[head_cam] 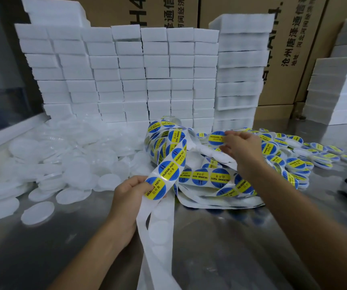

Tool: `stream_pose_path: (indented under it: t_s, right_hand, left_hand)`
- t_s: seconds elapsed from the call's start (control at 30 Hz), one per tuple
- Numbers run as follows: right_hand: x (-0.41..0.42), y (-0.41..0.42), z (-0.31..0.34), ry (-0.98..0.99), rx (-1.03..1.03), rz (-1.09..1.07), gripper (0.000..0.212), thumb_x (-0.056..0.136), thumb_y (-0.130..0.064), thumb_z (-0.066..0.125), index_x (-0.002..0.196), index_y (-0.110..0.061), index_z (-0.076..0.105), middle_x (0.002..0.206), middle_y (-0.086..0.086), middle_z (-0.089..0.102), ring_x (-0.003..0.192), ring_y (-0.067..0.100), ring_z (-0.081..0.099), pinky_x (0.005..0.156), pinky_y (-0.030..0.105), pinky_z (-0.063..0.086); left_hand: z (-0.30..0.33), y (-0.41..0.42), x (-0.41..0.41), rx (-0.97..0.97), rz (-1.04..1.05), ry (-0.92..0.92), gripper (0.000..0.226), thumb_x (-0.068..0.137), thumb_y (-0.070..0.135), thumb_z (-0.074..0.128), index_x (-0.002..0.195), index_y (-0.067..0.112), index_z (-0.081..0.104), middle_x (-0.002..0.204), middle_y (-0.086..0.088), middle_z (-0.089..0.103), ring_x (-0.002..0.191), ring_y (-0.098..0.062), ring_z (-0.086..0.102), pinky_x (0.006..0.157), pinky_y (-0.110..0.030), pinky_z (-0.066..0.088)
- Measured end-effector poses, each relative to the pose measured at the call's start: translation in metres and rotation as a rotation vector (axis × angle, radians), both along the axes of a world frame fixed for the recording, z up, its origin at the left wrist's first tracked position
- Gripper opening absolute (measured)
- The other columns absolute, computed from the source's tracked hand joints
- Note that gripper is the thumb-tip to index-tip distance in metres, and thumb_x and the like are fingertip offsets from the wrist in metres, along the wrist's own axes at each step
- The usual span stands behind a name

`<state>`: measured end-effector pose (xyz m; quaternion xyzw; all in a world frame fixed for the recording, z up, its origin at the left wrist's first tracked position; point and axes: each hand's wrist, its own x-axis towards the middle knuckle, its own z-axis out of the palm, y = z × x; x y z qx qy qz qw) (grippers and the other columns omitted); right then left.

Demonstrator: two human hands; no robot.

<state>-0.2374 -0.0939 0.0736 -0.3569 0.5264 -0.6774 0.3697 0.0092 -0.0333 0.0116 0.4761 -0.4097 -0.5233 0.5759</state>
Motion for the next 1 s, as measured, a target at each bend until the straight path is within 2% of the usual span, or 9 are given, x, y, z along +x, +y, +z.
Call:
stream_pose_path:
  t_s: [0.07,0.17,0.27,0.47,0.57,0.67,0.73,0.83,1.0]
  right_hand:
    - [-0.016,-0.019,0.006,-0.064,0.086,-0.032,0.011,0.089,-0.005,0.062,0.099,-0.007,0.068,0.075,0.01,0.062,0.064,0.015,0.064,0.078,0.025,0.056]
    - [-0.034,-0.044,0.013,-0.124,0.146,-0.059,0.005,0.091,-0.005,0.061,0.091,-0.008,0.056,0.065,0.006,0.047,0.036,0.008,0.043,0.051,0.019,0.045]
    - [-0.047,-0.057,0.013,-0.133,0.205,-0.101,0.005,0.089,-0.002,0.059,0.089,-0.004,0.055,0.074,0.007,0.051,0.049,0.01,0.048,0.04,0.015,0.044]
    - [-0.059,-0.069,-0.004,-0.202,0.235,-0.147,0.036,0.088,-0.002,0.058,0.123,-0.003,0.051,0.102,0.016,0.059,0.086,0.02,0.063,0.074,0.023,0.055]
    - [-0.059,-0.067,-0.006,-0.112,0.197,-0.189,0.02,0.087,-0.002,0.059,0.105,-0.007,0.051,0.091,0.01,0.055,0.081,0.02,0.06,0.075,0.025,0.057]
    - [-0.049,-0.058,-0.006,0.202,0.14,-0.276,0.012,0.087,-0.002,0.053,0.082,-0.012,0.058,0.076,0.004,0.051,0.076,0.021,0.05,0.057,0.015,0.046]
    - [-0.034,-0.046,-0.007,0.331,0.022,-0.274,0.024,0.088,-0.003,0.052,0.096,-0.016,0.07,0.081,-0.001,0.063,0.071,0.011,0.057,0.059,0.015,0.044]
    - [0.002,-0.02,-0.01,0.433,-0.169,-0.198,0.026,0.087,-0.003,0.053,0.09,-0.023,0.07,0.084,-0.004,0.071,0.072,0.007,0.063,0.064,0.02,0.051]
    - [0.062,0.024,-0.03,0.589,-0.447,-0.078,0.02,0.089,-0.002,0.057,0.09,-0.02,0.065,0.084,-0.012,0.066,0.067,0.004,0.06,0.06,0.015,0.045]
  left_hand:
    - [0.001,0.001,0.0,0.012,-0.009,-0.014,0.023,0.082,-0.001,0.061,0.07,0.013,0.075,0.077,-0.015,0.073,0.065,-0.024,0.068,0.063,-0.032,0.053]
    - [0.002,0.001,0.001,0.019,-0.027,-0.025,0.012,0.081,0.0,0.065,0.079,0.006,0.076,0.077,-0.015,0.074,0.064,-0.022,0.069,0.063,-0.03,0.052]
    - [0.003,0.0,0.004,0.028,-0.029,-0.054,0.009,0.08,0.002,0.069,0.081,0.007,0.076,0.078,-0.015,0.075,0.062,-0.022,0.071,0.056,-0.028,0.054]
    - [0.001,0.002,0.004,0.031,-0.084,-0.11,0.013,0.081,0.012,0.075,0.093,0.008,0.076,0.082,-0.016,0.075,0.046,-0.019,0.05,0.036,-0.019,0.036]
    - [-0.002,0.001,0.002,0.025,-0.049,-0.124,0.013,0.08,0.018,0.077,0.092,0.012,0.076,0.083,-0.015,0.075,0.056,-0.023,0.051,0.042,-0.024,0.042]
    - [-0.002,0.002,0.0,-0.002,-0.044,-0.098,0.01,0.082,0.018,0.074,0.085,0.009,0.076,0.077,-0.013,0.074,0.065,-0.02,0.064,0.055,-0.028,0.053]
    - [-0.003,0.001,-0.001,-0.026,-0.024,-0.111,0.015,0.084,0.023,0.073,0.085,0.008,0.075,0.076,-0.008,0.075,0.067,-0.016,0.066,0.066,-0.031,0.054]
    - [-0.003,0.0,-0.001,-0.035,0.001,-0.116,0.019,0.084,0.029,0.072,0.085,0.01,0.074,0.083,-0.008,0.076,0.078,-0.021,0.068,0.082,-0.04,0.053]
    - [-0.004,-0.001,-0.003,-0.05,0.004,-0.102,0.02,0.085,0.032,0.071,0.079,0.013,0.074,0.079,-0.005,0.075,0.076,-0.021,0.069,0.079,-0.037,0.053]
